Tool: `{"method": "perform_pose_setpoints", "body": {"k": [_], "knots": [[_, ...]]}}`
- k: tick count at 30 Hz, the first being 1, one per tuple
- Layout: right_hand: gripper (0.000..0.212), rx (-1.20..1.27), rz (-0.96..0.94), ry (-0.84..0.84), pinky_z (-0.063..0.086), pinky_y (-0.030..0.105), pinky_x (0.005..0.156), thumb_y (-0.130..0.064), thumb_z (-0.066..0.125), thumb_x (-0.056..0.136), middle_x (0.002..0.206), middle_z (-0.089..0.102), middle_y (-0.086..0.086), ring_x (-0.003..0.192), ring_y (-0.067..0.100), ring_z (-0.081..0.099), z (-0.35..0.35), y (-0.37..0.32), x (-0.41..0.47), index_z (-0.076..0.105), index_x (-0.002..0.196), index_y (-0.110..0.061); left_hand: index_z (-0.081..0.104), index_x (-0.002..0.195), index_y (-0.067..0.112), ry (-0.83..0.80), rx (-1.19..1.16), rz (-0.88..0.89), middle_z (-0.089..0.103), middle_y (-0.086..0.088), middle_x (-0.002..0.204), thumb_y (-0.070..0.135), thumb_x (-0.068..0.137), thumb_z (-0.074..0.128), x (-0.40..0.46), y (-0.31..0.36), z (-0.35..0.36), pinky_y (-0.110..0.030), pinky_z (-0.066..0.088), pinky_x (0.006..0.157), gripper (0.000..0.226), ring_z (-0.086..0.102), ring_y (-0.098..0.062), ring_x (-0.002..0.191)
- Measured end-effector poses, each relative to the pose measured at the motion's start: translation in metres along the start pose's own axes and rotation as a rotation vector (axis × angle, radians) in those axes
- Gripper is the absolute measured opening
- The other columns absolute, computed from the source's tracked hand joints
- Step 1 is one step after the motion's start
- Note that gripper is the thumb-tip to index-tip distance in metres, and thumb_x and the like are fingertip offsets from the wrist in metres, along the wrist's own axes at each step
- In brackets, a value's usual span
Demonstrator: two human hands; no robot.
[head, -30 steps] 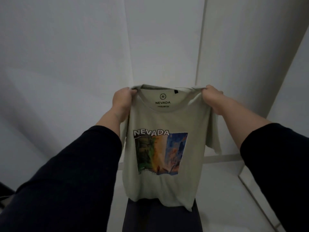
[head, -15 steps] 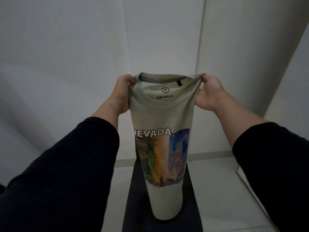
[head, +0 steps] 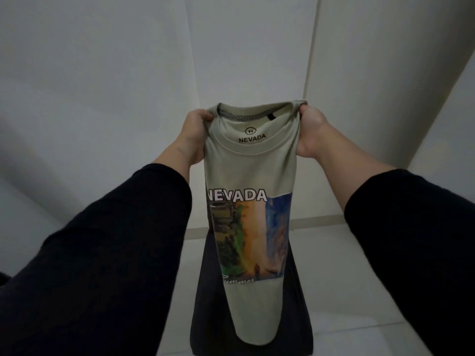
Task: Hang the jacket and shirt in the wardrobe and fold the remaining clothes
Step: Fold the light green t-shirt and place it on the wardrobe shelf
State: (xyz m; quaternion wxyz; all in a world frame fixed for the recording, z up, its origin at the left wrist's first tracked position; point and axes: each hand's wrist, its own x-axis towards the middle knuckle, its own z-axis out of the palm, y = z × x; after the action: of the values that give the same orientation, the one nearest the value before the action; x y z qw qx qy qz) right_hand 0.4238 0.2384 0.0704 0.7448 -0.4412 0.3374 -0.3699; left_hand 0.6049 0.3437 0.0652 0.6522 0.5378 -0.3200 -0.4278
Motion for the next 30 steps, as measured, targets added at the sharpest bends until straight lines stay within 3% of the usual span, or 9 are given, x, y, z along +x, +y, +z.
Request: {"method": "perform_pose_setpoints", "body": {"k": [2,7,12,14,16,19,22,30], "knots": [[0.043,0.045,-0.008,0.021,0.048,0.044,0.100,-0.036,0.030,0.099,0.133,0.058,0.015,0.120,0.032,0.058,0.004,0.004,0.014,0.060,0.119,-0.013,0.054,0.073,0.011,-0.015,-0.026,0.003,0.057,-0.006,0.072,0.017,0.088,0.033,0.012,0.000,0.007,-0.024,0.045,0.061,0.026,0.054,-0.021,0.061],[0.054,0.110,-0.054,0.012,0.049,0.052,0.096,-0.035,0.024,0.100,0.129,0.059,0.020,0.117,0.037,0.059,0.012,-0.008,0.031,0.054,0.133,-0.004,0.047,0.068,0.012,-0.103,-0.100,0.036,0.053,-0.007,0.069,0.017,0.088,0.032,0.028,0.012,0.016,-0.025,0.045,0.061,0.026,0.052,-0.022,0.058],[0.047,0.125,-0.098,-0.054,0.052,0.053,0.092,-0.025,0.025,0.101,0.120,0.064,0.023,0.110,0.037,0.063,0.017,-0.012,0.015,0.059,0.122,-0.001,0.048,0.067,0.011,-0.154,-0.093,0.056,0.053,-0.005,0.064,0.018,0.088,0.030,0.021,0.021,0.006,-0.022,0.045,0.057,0.028,0.051,-0.021,0.053],[0.045,0.101,-0.081,-0.068,0.054,0.047,0.089,-0.027,0.025,0.102,0.104,0.068,0.018,0.096,0.033,0.066,0.015,-0.002,0.003,0.063,0.108,-0.003,0.049,0.070,0.011,-0.164,-0.058,0.033,0.054,-0.006,0.068,0.018,0.087,0.032,0.014,0.013,0.003,-0.024,0.045,0.059,0.025,0.052,-0.022,0.056],[0.044,0.077,-0.042,-0.050,0.055,0.042,0.089,-0.031,0.025,0.102,0.094,0.067,0.015,0.087,0.029,0.065,0.008,0.018,-0.007,0.061,0.100,-0.007,0.049,0.070,0.011,-0.157,-0.061,-0.021,0.053,-0.007,0.070,0.019,0.086,0.033,0.005,-0.006,-0.001,-0.026,0.044,0.062,0.024,0.052,-0.023,0.058],[0.045,0.087,0.038,-0.047,0.046,0.046,0.101,-0.036,0.025,0.102,0.116,0.062,0.016,0.106,0.031,0.061,-0.012,0.060,-0.022,0.057,0.118,-0.010,0.048,0.071,0.012,-0.142,-0.093,-0.114,0.050,-0.007,0.072,0.018,0.084,0.033,-0.020,-0.048,-0.011,-0.025,0.044,0.060,0.021,0.050,-0.023,0.059],[0.051,0.096,0.131,-0.040,0.048,0.045,0.100,-0.039,0.026,0.101,0.122,0.062,0.018,0.113,0.032,0.060,-0.030,0.109,-0.048,0.055,0.131,-0.009,0.050,0.071,0.011,-0.100,-0.096,-0.217,0.052,-0.007,0.071,0.018,0.084,0.035,-0.057,-0.094,-0.018,-0.026,0.044,0.061,0.021,0.051,-0.023,0.060],[0.054,0.047,0.380,0.040,0.048,0.044,0.098,-0.042,0.028,0.101,0.117,0.066,0.019,0.112,0.033,0.061,-0.088,0.231,-0.148,0.061,0.122,-0.005,0.053,0.069,0.010,0.031,-0.107,-0.423,0.056,-0.007,0.067,0.017,0.083,0.037,-0.177,-0.214,-0.021,-0.027,0.044,0.061,0.023,0.053,-0.023,0.060]]}}
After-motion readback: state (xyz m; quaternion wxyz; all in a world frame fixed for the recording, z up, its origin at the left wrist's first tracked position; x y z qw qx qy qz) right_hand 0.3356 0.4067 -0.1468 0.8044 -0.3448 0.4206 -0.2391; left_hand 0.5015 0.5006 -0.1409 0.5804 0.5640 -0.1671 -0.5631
